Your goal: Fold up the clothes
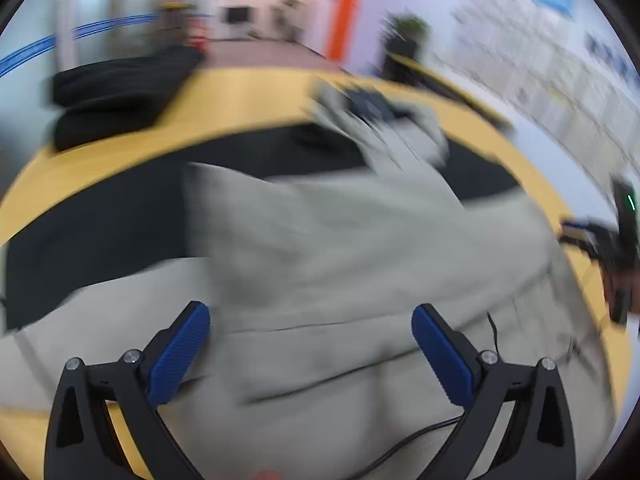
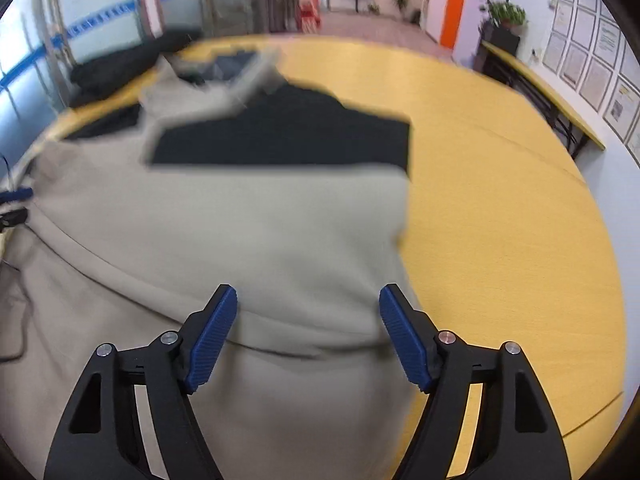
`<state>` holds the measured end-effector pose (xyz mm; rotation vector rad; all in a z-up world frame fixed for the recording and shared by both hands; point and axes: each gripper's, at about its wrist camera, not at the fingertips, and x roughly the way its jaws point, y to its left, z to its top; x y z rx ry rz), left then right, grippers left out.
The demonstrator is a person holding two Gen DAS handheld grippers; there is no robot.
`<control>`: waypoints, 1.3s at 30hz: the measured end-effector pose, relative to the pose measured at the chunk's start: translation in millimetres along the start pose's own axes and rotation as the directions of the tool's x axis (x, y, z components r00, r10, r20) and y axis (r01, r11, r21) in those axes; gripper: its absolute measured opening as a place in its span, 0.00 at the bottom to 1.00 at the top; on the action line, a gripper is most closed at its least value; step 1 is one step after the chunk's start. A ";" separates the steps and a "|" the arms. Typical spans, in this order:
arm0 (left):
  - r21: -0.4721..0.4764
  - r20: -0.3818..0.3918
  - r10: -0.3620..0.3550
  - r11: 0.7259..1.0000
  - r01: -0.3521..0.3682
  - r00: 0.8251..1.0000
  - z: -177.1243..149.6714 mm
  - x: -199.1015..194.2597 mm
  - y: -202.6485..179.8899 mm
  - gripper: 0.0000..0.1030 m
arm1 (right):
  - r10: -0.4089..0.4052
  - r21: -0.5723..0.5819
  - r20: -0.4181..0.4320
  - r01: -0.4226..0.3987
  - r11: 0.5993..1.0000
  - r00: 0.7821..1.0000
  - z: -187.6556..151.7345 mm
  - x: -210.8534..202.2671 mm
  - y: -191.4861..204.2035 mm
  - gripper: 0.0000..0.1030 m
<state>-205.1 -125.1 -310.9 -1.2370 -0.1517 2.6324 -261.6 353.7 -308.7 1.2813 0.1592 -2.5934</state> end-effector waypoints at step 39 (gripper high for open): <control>-0.354 0.352 -0.039 0.919 0.172 0.935 66.5 -173.0 62.2 0.03 | 0.322 -0.110 0.210 -0.305 0.946 0.923 48.5 -49.1 230.9 0.78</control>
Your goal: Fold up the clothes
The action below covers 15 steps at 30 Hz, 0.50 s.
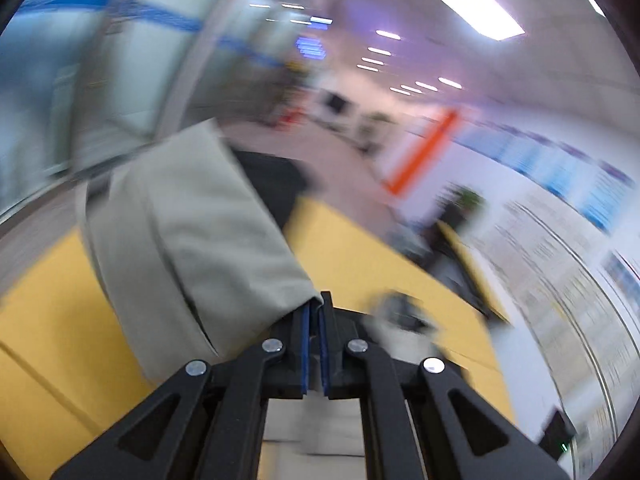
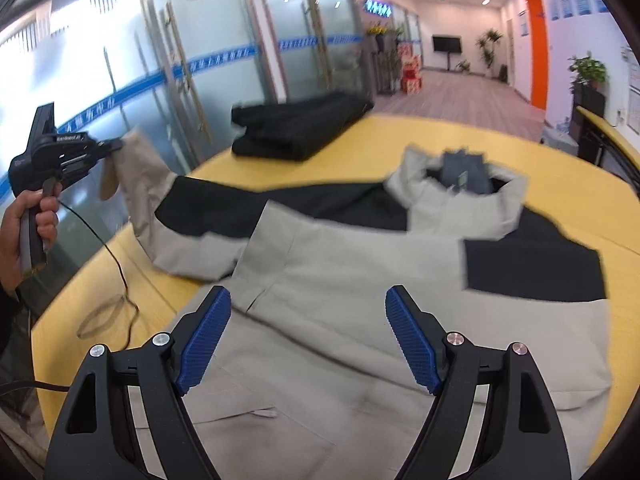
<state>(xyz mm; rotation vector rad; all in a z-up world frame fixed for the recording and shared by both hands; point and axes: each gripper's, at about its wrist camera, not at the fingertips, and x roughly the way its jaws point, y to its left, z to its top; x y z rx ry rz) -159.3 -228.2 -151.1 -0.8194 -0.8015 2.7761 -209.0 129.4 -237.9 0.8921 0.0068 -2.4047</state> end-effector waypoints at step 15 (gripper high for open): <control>0.271 -0.534 -0.076 0.928 0.255 0.842 -280.7 179.5 -272.2 0.15 | -0.224 0.282 0.010 0.213 0.935 0.974 -52.2 -142.0 -183.4 0.88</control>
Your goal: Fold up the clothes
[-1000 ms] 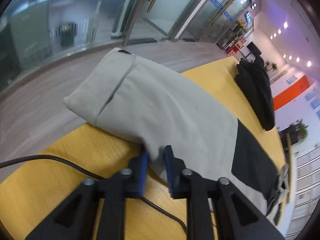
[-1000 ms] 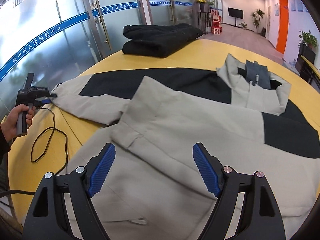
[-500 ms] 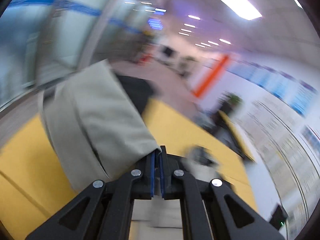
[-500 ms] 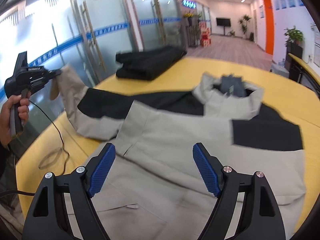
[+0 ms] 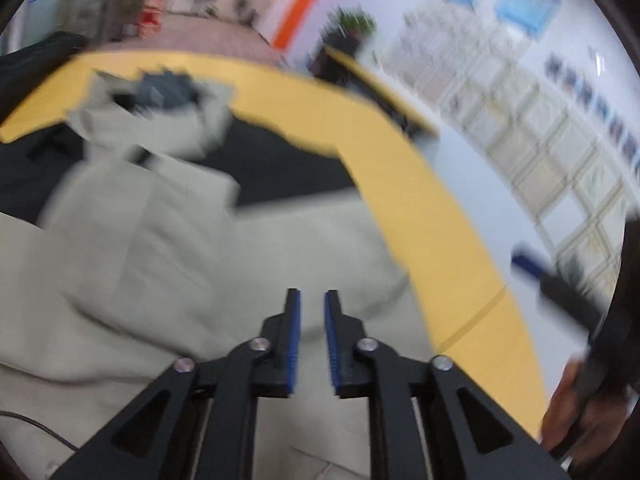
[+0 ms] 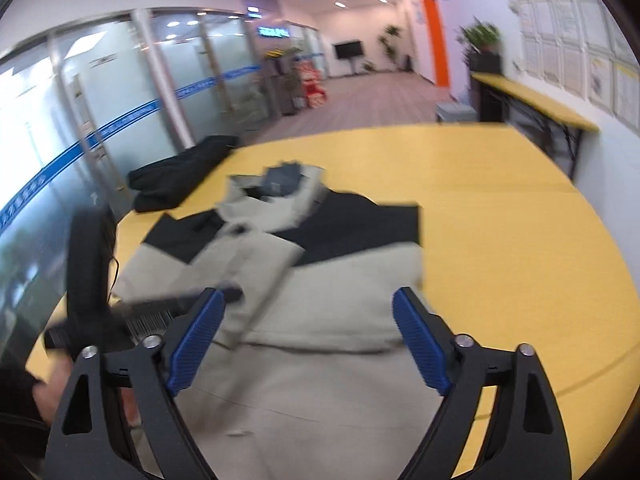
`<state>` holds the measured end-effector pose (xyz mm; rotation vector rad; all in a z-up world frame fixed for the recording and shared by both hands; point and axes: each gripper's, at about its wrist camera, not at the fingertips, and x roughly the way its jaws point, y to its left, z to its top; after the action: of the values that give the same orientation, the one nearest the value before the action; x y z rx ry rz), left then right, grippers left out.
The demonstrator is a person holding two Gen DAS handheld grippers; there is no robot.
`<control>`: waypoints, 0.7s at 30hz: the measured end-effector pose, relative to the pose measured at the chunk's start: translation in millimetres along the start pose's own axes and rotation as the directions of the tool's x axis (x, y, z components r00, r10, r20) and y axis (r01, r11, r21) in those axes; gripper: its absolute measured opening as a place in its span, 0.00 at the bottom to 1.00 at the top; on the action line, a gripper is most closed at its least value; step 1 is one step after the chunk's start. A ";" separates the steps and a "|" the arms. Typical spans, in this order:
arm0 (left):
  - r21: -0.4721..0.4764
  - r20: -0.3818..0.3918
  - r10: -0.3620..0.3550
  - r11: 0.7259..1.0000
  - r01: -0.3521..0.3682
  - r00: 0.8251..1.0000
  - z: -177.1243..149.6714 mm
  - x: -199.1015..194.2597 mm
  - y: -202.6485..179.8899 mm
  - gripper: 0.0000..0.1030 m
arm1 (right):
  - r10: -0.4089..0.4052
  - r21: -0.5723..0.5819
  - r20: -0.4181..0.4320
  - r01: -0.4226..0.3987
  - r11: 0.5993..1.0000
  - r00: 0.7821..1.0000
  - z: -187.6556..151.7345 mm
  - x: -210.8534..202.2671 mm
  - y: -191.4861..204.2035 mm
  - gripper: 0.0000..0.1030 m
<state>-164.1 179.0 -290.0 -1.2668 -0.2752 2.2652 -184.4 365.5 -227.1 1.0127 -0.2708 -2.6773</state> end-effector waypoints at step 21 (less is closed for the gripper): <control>-0.254 0.094 0.269 0.937 -0.238 0.959 -31.7 -186.4 242.6 0.88 | -0.115 -0.571 -0.209 -0.026 0.821 0.971 -26.9 224.1 170.8 0.35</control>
<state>-142.4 -127.3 -272.0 -1.3456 -0.4697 2.6033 -297.2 132.1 -340.5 1.1110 0.5838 -2.3898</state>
